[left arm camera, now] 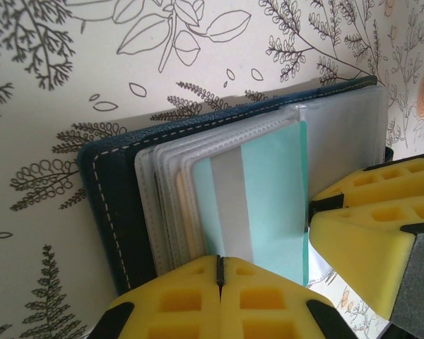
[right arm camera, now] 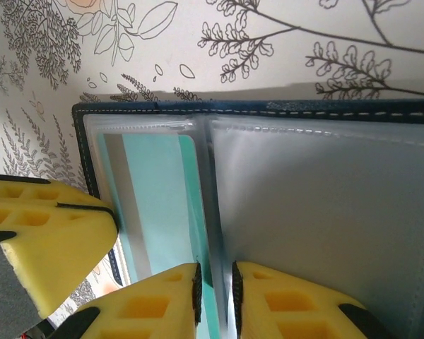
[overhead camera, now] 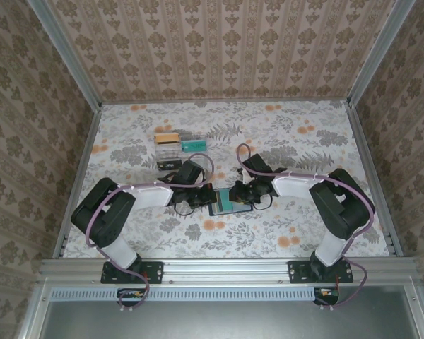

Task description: Take the credit cards out of the card holder

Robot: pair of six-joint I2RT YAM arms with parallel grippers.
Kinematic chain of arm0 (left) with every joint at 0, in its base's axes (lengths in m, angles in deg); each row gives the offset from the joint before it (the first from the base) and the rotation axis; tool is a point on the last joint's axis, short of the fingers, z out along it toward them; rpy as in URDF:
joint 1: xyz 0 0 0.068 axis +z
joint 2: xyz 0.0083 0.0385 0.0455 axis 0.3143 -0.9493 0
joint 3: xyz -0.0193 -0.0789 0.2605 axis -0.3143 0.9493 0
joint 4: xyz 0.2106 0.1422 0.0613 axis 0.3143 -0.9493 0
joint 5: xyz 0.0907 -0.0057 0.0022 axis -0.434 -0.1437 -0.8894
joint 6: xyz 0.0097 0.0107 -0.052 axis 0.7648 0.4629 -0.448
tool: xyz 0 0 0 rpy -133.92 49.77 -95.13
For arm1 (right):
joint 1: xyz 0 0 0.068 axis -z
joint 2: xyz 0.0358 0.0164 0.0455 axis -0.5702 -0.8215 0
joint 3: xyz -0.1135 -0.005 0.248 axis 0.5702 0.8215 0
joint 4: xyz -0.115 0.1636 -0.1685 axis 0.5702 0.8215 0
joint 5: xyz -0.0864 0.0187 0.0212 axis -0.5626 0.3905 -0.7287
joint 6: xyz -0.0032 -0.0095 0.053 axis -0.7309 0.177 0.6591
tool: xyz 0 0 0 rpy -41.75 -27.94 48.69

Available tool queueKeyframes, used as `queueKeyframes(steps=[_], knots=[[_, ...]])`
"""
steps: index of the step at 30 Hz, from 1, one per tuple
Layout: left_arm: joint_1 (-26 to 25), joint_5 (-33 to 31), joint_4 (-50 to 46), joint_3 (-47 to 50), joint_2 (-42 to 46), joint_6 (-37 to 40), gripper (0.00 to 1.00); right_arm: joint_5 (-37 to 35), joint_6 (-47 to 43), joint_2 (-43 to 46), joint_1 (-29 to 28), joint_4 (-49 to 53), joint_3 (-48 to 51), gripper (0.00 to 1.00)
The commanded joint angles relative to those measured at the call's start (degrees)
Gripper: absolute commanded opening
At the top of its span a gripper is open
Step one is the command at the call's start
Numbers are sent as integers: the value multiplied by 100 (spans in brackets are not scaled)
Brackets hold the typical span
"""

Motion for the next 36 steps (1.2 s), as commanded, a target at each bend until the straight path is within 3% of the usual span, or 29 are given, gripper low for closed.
queueKeyframes(steps=[1,8,12,36], knots=[[-60,-64,-373,-13,-189,129,2,246,-11,-118,-25,-169,-98,22],[-73,-45,-382,-34,-207,128,2,335,-24,-153,-29,-189,-86,18],[-77,-68,-420,-34,-205,143,2,327,-45,-124,-14,-153,-54,1],[46,-168,-747,10,-145,330,0,458,-335,336,636,34,433,0]])
